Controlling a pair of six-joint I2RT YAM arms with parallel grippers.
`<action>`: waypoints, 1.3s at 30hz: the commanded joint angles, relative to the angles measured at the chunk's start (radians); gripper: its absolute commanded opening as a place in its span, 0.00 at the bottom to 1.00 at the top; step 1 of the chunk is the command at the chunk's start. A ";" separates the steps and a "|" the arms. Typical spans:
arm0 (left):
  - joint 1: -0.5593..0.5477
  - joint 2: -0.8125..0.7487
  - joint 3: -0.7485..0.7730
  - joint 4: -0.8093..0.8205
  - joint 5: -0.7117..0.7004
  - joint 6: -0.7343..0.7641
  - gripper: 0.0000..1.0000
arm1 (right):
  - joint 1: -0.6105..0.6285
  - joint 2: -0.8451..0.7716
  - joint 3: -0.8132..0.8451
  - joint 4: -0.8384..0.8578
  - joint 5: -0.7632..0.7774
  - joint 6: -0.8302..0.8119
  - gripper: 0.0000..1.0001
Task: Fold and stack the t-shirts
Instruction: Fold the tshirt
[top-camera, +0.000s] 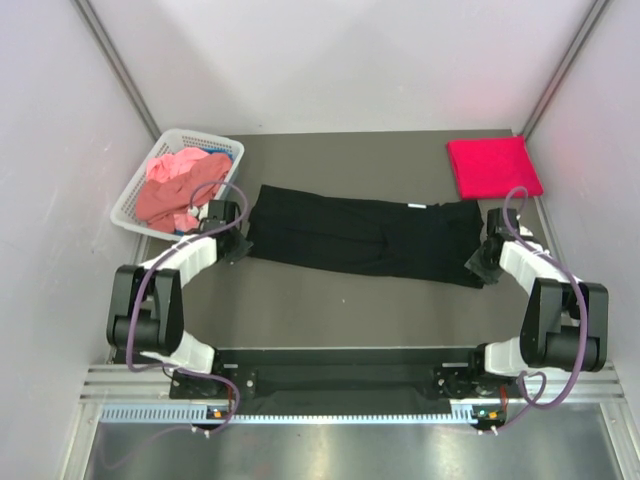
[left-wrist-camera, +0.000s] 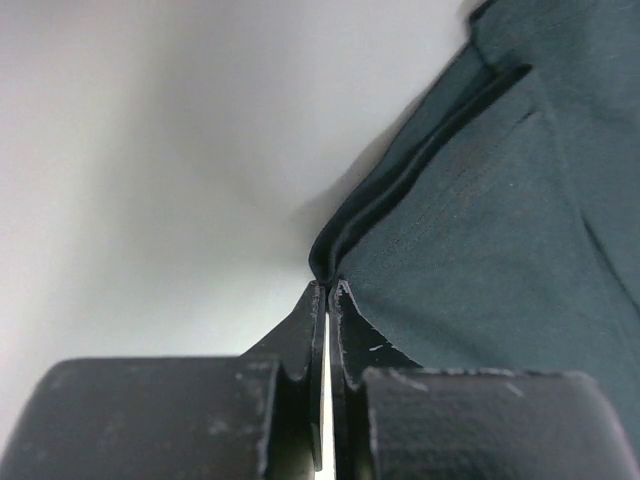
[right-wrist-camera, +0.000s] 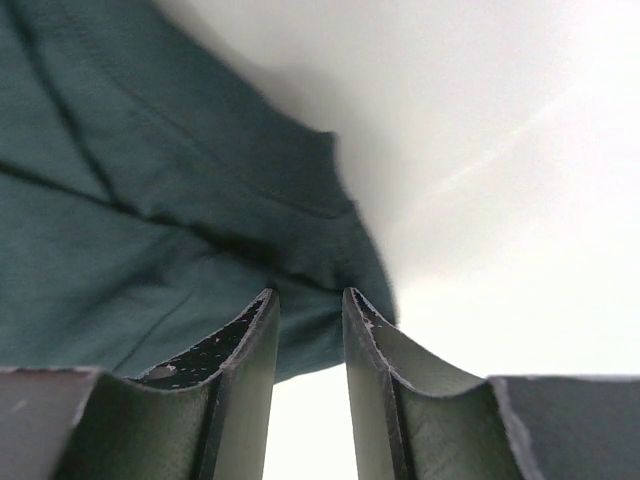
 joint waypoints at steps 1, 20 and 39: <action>0.016 -0.088 -0.057 -0.012 -0.002 -0.048 0.00 | -0.033 -0.026 -0.027 0.001 0.053 -0.028 0.33; 0.016 -0.445 -0.246 -0.268 -0.171 -0.226 0.20 | -0.044 -0.055 -0.012 0.004 0.034 -0.057 0.34; 0.013 0.060 0.301 0.088 0.410 0.117 0.35 | 0.001 0.081 0.384 0.116 -0.344 -0.287 0.66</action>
